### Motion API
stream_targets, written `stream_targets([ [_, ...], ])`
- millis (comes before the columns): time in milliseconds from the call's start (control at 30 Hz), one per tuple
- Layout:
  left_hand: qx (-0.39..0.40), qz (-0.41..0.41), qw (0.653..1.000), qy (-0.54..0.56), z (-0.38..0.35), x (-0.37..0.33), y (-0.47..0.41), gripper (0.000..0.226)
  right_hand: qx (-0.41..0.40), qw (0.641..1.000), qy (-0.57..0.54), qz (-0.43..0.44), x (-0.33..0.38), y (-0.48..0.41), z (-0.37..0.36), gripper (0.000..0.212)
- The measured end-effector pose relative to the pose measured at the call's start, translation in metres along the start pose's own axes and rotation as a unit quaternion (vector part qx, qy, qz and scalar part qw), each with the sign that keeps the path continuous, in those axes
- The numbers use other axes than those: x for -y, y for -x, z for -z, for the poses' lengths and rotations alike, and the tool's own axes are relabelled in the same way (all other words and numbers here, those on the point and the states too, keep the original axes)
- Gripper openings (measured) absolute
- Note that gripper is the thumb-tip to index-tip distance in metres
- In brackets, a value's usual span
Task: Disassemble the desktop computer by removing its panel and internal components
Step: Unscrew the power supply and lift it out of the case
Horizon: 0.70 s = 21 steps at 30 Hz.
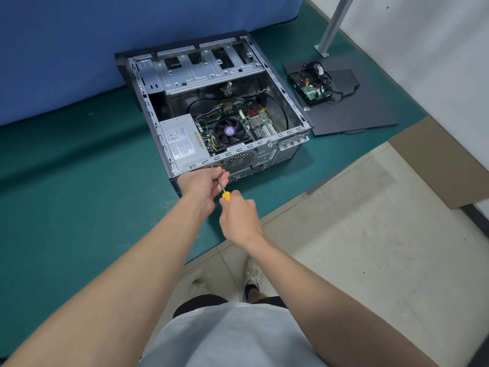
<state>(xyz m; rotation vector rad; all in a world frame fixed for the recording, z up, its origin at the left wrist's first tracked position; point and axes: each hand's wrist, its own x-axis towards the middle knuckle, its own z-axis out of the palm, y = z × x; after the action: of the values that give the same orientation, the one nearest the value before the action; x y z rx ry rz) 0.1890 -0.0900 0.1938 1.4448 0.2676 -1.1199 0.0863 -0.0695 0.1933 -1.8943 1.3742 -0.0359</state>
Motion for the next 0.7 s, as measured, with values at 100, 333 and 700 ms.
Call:
stream_targets([
  [100,-0.007,0.002,1.000,0.004,-0.002,0.000,-0.001,0.013,-0.073,0.995,0.052,0.050,-0.003,0.002,-0.004,0.014],
  [333,0.012,0.013,1.000,0.020,-0.001,-0.002,-0.001,0.012,0.213,0.810,-0.521,-0.165,-0.017,0.003,0.024,0.036],
  [700,-0.006,-0.018,1.000,-0.006,-0.003,0.002,0.004,0.011,-0.051,0.995,0.086,0.024,-0.004,0.015,-0.006,0.017],
])
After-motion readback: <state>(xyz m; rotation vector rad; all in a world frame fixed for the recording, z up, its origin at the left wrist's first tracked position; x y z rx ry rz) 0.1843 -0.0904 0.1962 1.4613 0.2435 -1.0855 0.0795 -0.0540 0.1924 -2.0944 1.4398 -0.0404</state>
